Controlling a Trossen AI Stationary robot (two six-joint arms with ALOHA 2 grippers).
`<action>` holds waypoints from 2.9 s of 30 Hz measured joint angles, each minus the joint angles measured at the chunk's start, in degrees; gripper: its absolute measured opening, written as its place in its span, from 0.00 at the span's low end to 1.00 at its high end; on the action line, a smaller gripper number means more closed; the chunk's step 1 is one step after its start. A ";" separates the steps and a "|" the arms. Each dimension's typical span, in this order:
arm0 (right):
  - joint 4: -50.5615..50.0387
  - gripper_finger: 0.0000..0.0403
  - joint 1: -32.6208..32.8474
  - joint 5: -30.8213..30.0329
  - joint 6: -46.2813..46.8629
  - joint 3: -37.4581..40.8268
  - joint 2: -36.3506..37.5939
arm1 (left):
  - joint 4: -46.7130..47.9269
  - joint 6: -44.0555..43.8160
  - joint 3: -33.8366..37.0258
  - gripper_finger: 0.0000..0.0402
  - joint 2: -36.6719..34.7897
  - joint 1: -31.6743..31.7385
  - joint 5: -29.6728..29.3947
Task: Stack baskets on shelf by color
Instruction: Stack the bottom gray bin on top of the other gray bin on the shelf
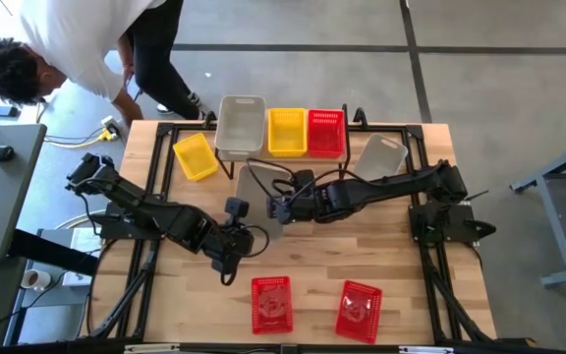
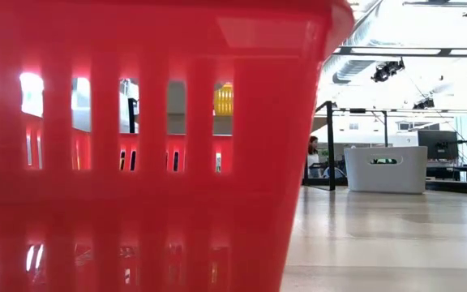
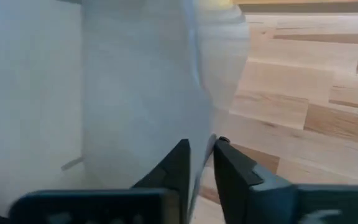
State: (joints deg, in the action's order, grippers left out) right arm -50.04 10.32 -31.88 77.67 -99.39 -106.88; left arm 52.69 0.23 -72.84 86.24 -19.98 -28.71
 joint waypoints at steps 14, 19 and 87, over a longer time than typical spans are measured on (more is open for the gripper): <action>-1.75 0.39 -0.03 -0.54 -2.37 -0.08 3.14 | 1.15 -1.75 0.09 0.00 -3.23 -1.31 -1.53; -1.34 0.39 -0.03 -0.90 -5.44 -0.07 5.91 | 1.15 -1.49 0.07 0.00 -6.68 -1.49 -1.78; -0.15 0.39 -21.23 13.88 -48.84 0.06 13.54 | 12.52 40.52 -12.55 0.00 -13.20 60.11 37.26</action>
State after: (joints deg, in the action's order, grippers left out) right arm -50.19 -10.91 -18.00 28.83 -99.33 -93.34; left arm 65.21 40.75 -85.38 73.04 40.13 8.56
